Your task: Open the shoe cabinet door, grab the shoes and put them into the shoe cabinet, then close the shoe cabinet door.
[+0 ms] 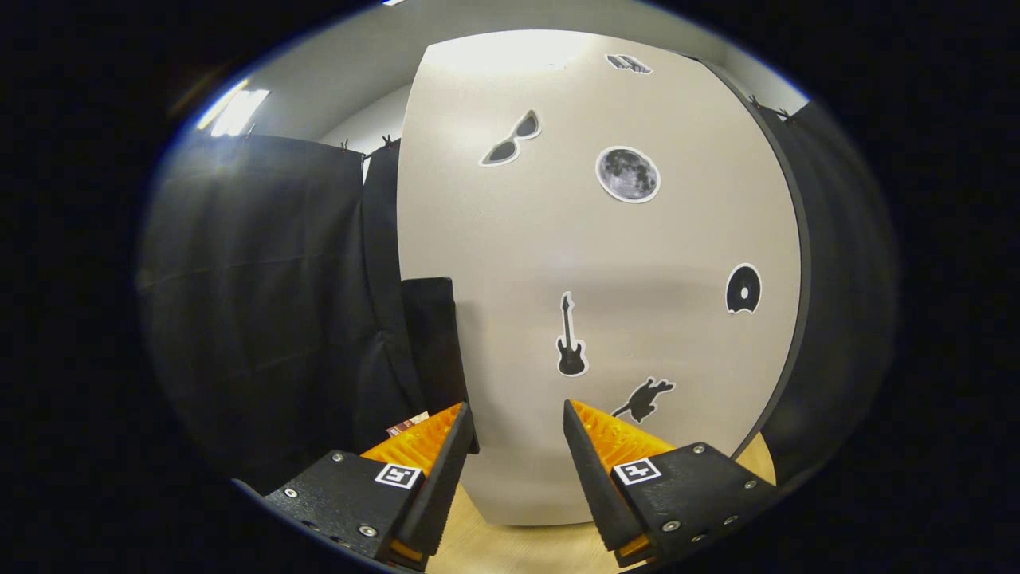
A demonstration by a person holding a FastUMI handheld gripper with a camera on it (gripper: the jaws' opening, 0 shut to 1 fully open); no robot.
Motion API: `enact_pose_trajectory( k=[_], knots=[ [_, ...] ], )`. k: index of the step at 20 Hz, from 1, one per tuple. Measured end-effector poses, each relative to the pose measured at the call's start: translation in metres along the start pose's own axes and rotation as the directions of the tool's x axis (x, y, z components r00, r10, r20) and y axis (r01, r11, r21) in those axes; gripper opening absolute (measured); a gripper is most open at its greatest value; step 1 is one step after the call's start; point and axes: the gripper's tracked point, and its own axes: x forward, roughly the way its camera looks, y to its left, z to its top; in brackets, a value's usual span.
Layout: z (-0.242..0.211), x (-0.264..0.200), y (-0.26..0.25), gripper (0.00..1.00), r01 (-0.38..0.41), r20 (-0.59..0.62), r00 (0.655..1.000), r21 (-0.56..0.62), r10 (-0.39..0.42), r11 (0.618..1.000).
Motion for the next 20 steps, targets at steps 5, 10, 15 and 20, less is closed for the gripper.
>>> enact_pose_trajectory(
  k=[5,10,15,20],
  knots=[
    [0.002,0.012,0.000,0.73,0.072,-0.007,0.997,0.026,-0.072,0.997],
    [-0.002,0.020,0.003,0.73,0.107,-0.034,0.994,0.107,-0.104,0.989],
    [-0.004,0.019,0.005,0.74,0.133,-0.053,0.991,0.141,-0.127,0.981],
    [0.010,0.000,-0.007,0.75,0.153,-0.019,0.988,0.139,-0.151,0.978]
  ],
)
